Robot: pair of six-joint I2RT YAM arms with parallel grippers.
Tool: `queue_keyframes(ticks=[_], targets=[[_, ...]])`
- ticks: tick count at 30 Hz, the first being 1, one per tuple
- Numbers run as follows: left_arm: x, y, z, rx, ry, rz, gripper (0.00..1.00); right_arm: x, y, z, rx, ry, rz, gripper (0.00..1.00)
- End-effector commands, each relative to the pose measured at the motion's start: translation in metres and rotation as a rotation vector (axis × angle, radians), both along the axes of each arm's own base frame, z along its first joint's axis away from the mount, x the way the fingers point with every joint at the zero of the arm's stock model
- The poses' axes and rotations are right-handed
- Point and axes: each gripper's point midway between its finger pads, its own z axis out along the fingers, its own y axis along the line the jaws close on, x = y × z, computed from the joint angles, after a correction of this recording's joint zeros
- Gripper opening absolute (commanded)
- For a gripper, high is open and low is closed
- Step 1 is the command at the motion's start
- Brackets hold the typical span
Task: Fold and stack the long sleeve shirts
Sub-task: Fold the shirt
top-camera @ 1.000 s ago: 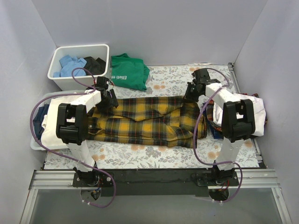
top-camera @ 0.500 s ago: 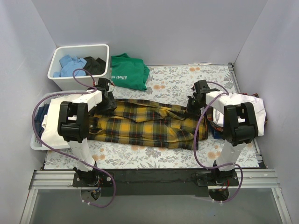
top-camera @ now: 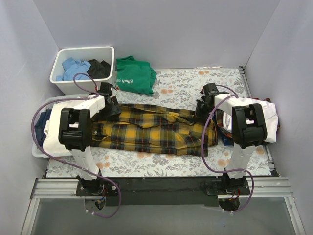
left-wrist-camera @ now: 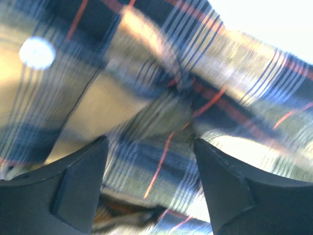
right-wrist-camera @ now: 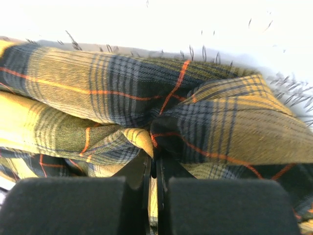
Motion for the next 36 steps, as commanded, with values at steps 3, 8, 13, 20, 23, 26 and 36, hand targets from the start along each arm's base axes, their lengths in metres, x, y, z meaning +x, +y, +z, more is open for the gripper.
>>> queue_keyframes(ticks=[3, 8, 13, 20, 23, 26, 36], targets=[[-0.007, 0.003, 0.044, -0.029, -0.119, -0.018, 0.74, 0.049, 0.005, 0.054, 0.04, -0.23, 0.019, 0.27], [-0.001, 0.001, 0.052, -0.035, -0.137, -0.021, 0.75, 0.061, -0.002, 0.082, 0.013, -0.323, 0.002, 0.39], [0.013, -0.003, 0.067, -0.056, -0.176, -0.031, 0.75, 0.06, -0.01, 0.112, -0.024, -0.409, -0.025, 0.39], [0.028, -0.015, 0.077, -0.082, -0.215, -0.052, 0.75, 0.067, 0.0, 0.132, -0.016, -0.47, -0.002, 0.39], [0.034, -0.022, 0.077, -0.098, -0.224, -0.064, 0.75, 0.073, 0.011, 0.121, 0.009, -0.447, 0.03, 0.39], [0.042, -0.029, 0.071, -0.108, -0.224, -0.066, 0.75, 0.082, 0.023, 0.101, 0.049, -0.403, 0.056, 0.39], [0.046, -0.015, 0.023, -0.034, -0.153, 0.017, 0.75, 0.063, 0.014, 0.017, 0.004, -0.207, 0.043, 0.37]])
